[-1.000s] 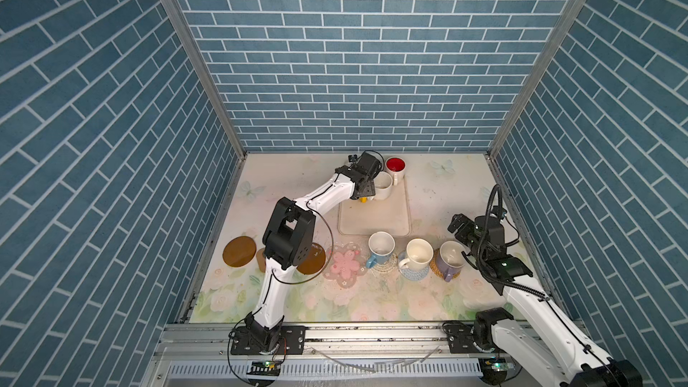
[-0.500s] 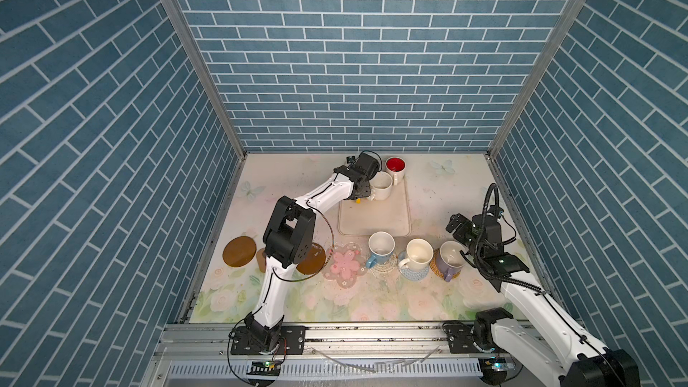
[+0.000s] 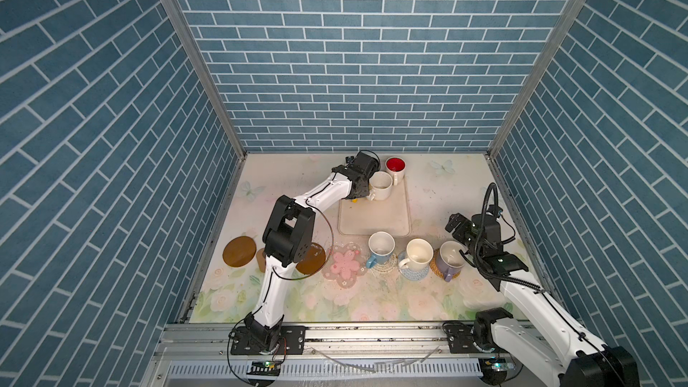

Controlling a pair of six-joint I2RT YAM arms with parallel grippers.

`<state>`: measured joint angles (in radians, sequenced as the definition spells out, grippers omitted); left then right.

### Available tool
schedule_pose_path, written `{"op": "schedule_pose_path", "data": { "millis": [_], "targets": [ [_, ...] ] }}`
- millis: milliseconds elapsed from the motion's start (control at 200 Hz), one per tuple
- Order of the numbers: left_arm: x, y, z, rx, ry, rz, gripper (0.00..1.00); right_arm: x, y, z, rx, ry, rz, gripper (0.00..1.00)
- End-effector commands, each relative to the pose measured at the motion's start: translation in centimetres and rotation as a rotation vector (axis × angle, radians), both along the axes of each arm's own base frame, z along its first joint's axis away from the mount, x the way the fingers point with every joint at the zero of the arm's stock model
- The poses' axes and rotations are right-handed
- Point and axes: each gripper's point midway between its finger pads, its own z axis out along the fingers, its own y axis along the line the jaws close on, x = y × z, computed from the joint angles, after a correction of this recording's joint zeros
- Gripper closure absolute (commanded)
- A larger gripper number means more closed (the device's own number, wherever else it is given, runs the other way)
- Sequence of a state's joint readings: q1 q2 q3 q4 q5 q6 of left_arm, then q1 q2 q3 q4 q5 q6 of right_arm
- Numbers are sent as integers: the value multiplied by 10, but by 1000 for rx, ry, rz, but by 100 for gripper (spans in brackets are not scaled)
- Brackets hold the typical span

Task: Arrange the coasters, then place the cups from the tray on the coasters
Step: 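Grasp the yellow mug by its rim with left gripper and lift it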

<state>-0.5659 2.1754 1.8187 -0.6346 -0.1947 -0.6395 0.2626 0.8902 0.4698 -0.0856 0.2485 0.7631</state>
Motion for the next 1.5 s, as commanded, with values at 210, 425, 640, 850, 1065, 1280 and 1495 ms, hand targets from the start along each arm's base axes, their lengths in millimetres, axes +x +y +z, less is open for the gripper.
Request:
{"op": "schedule_pose_path", "data": {
  "millis": [210, 425, 640, 850, 1065, 1280, 1495],
  "targets": [
    [-3, 6, -21, 36, 44, -24, 84, -1, -1, -7, 25, 0, -18, 1],
    [-3, 5, -18, 38, 40, -38, 98, -1, -1, -7, 25, -1, -18, 1],
    [-3, 5, -8, 38, 25, -57, 100, -1, 0, -6, 25, -1, -13, 2],
    [-5, 8, 21, 37, -20, -84, 100, 3, 15, -3, 10, -5, 92, 1],
    [-13, 12, 44, 26, -57, -101, 100, 8, 33, -2, 24, -9, 200, 1],
    [-27, 18, 57, 6, -82, -121, 100, 12, 44, -3, 33, 9, 258, 2],
    [-49, 27, 65, -16, -90, -142, 100, 15, 56, 1, 46, 3, 321, 2]
  ]
}}
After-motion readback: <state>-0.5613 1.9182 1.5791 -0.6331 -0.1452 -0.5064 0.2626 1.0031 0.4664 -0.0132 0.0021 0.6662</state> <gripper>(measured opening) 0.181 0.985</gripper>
